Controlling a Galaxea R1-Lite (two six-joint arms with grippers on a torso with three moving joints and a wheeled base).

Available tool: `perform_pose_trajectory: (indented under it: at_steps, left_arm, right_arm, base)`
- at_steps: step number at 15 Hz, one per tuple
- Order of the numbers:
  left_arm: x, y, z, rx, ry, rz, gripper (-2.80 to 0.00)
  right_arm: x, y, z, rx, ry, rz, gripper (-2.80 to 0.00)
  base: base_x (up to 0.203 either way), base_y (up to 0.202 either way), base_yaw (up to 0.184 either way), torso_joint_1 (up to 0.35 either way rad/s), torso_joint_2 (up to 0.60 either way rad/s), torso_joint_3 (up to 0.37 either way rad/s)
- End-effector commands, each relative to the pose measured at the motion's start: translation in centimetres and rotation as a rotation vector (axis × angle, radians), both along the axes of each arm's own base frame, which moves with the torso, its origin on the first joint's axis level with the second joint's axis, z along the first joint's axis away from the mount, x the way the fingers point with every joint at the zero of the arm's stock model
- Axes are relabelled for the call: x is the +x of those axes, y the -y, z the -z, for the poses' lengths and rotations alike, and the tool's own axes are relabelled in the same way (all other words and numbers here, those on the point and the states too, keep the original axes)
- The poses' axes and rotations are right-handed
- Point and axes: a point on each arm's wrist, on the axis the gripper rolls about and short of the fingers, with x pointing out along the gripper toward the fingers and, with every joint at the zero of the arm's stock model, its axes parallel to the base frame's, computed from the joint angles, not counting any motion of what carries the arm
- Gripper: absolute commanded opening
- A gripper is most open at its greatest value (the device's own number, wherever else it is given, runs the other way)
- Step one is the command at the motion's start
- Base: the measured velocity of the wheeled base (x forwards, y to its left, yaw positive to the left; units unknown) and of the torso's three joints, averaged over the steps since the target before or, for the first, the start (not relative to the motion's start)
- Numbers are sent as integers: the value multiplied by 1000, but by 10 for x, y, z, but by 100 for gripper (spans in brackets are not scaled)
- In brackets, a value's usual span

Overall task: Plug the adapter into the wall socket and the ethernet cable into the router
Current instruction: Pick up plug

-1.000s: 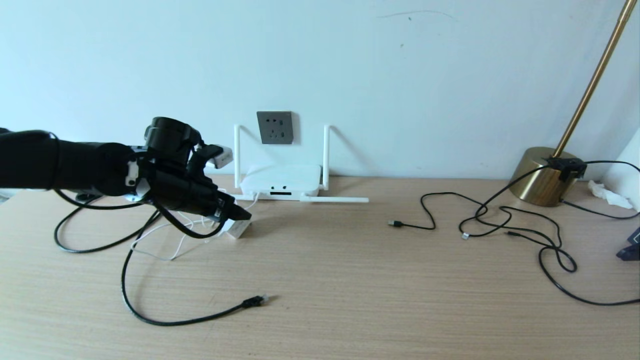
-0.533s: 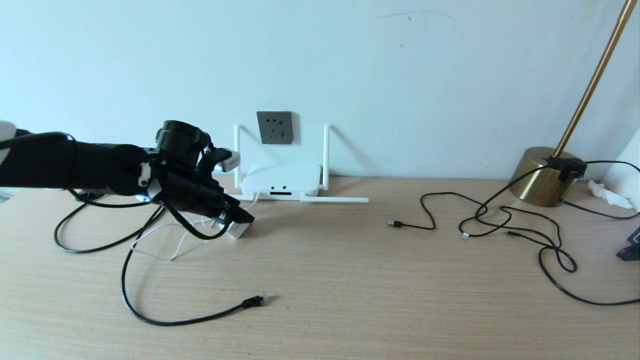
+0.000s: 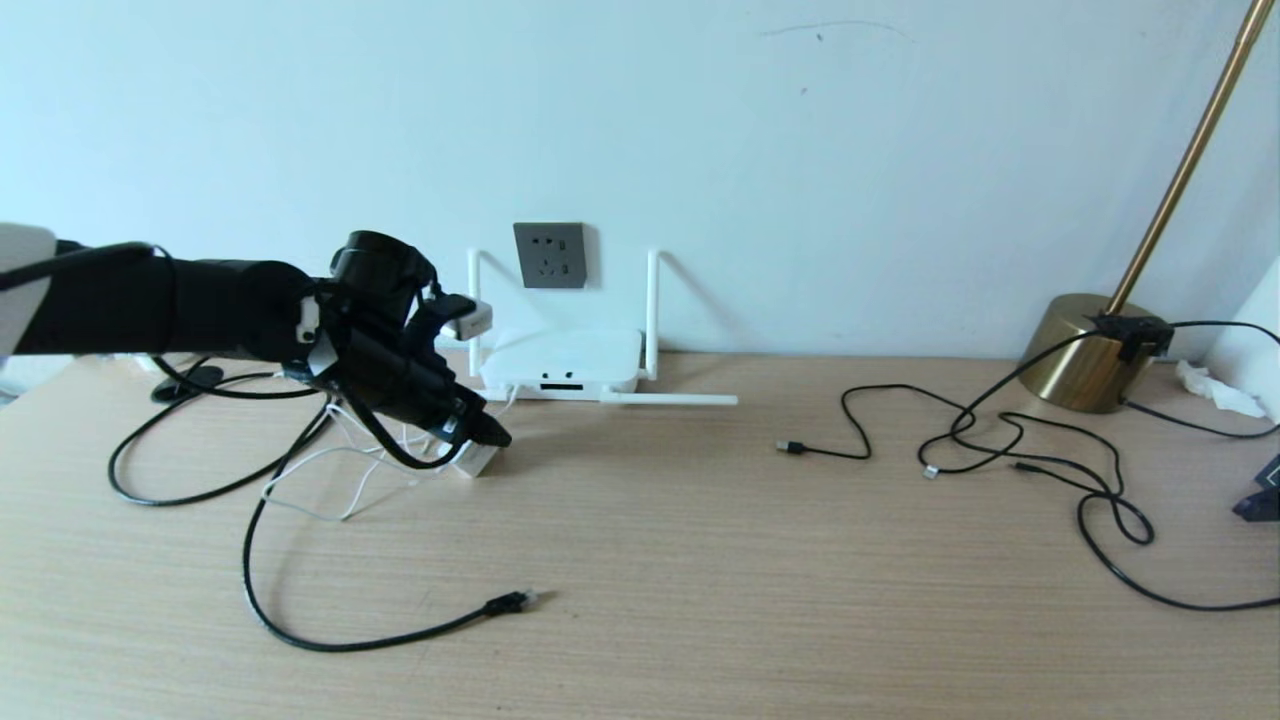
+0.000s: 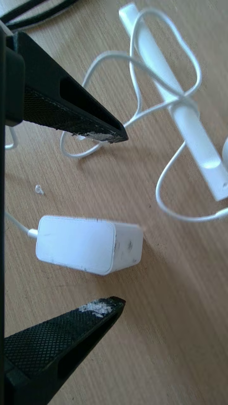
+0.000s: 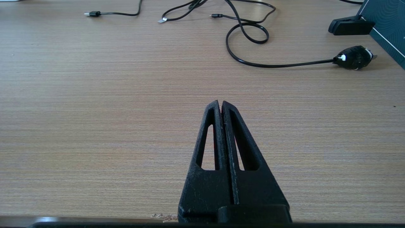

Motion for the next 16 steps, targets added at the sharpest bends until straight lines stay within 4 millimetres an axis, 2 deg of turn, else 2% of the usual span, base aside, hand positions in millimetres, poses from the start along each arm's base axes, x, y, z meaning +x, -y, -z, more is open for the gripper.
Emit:
perform_pose_trajectory:
  at_steps: [1,5,6,16]
  left_arm:
    - [3,3,3,5,-9,7,0]
    - [7,4,6,9,-13,7,0]
    - [7,4,5,8,-12,7,-280]
    - [-4,1,8,24,-33,18,-280]
  right_arm:
    - [0,0,0,0,1,0,-280]
    - [0,0,0,0,0,0,-280]
    - [0,0,0,0,0,0,-280]
    - [0,0,0,0,0,0,-280]
  base:
    - [0,0,0,0,0,0]
    - [0,0,0,0,0,0]
    - [0,0,0,0,0,0]
    - [0,0,0,0,0,0]
